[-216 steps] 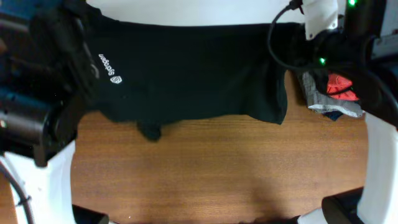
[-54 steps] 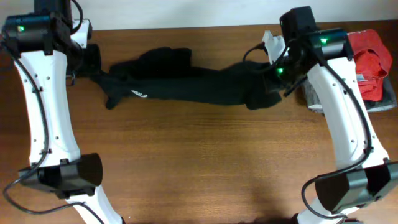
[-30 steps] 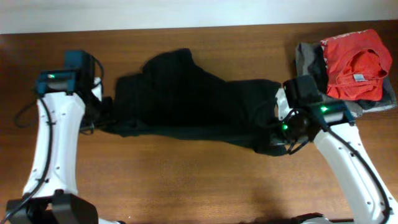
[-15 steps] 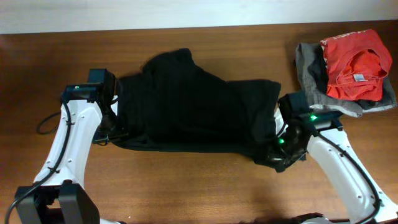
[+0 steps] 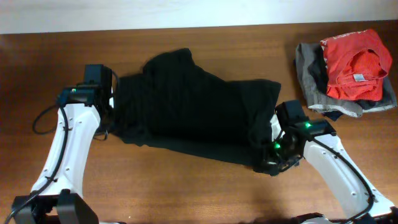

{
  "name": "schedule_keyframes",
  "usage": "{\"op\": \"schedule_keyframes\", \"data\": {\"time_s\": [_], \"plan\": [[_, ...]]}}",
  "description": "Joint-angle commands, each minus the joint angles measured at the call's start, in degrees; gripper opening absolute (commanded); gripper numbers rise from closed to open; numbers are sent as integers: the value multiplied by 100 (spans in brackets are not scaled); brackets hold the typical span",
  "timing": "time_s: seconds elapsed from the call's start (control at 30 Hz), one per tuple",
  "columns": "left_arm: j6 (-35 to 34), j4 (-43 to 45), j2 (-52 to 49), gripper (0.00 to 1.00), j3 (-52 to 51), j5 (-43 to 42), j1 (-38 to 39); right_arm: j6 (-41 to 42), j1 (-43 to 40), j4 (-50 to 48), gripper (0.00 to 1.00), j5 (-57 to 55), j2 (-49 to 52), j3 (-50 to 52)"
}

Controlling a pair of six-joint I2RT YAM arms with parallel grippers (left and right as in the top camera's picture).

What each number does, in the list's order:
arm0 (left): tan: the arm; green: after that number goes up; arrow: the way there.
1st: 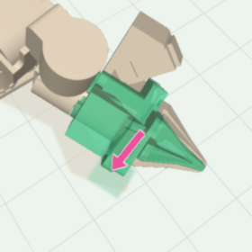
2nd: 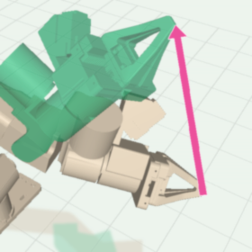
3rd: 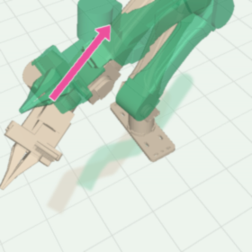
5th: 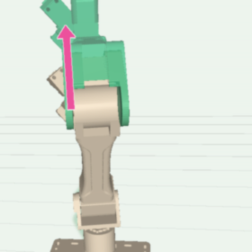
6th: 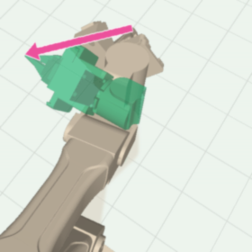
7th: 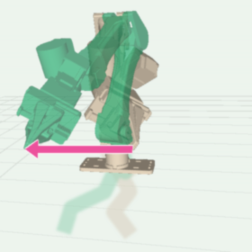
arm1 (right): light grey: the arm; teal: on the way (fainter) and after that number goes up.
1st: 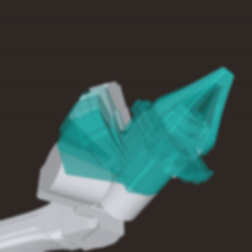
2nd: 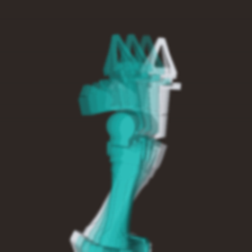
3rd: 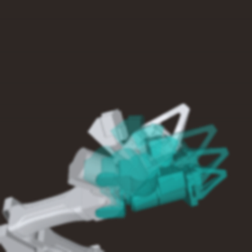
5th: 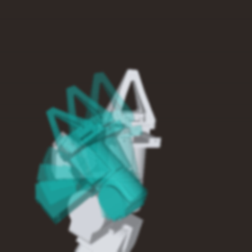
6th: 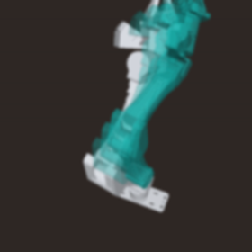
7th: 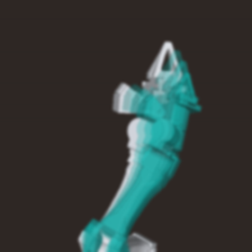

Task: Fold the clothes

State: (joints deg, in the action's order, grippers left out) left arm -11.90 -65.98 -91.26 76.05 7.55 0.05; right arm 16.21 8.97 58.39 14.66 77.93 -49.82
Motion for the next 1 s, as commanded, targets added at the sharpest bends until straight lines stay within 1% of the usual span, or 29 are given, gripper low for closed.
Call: {"op": "schedule_keyframes", "data": {"time_s": [0.0,0.17,0.3,0.4,0.53,0.67,0.7,0.73,0.8,0.83,0.87,0.9,0.93,0.97], "plan": [[-94,439,74,1,-24,127,4,57,-74,-551,4,-55,-42,33],[-94,968,-35,1,-24,11,7,-96,-74,-1338,4,-181,203,33],[-92,1335,-190,1,-26,-26,7,-385,-74,-1679,4,-247,636,33],[-92,1565,-356,1,-26,-46,7,-393,-74,-1908,4,-490,1012,33],[-92,1849,-658,1,-26,-293,7,-391,-74,-2343,4,-522,1425,33],[-92,2002,-986,1,-26,-393,7,-391,-81,-2520,4,-546,1545,31],[-90,2037,-1099,6,-26,-391,7,-393,-85,-2520,7,-544,1543,11],[-90,2057,-1150,20,-26,-393,7,-393,-87,-2520,18,-544,1543,0],[-85,2092,-1207,54,-26,-389,7,-391,-111,-2492,58,-542,1528,-48],[4,2129,-1217,73,-26,-382,7,-391,-155,-2389,74,-538,1519,-160],[107,2155,-1217,84,-15,-367,7,-393,-192,-2288,77,-522,1513,-269],[179,2157,-1217,96,24,-365,7,-396,-225,-2181,78,-518,1502,-380],[240,2157,-1217,99,79,-365,2,-398,-262,-2057,79,-514,1502,-529],[258,2155,-1217,99,155,-350,0,-435,-302,-1888,79,-511,1502,-728]]}}
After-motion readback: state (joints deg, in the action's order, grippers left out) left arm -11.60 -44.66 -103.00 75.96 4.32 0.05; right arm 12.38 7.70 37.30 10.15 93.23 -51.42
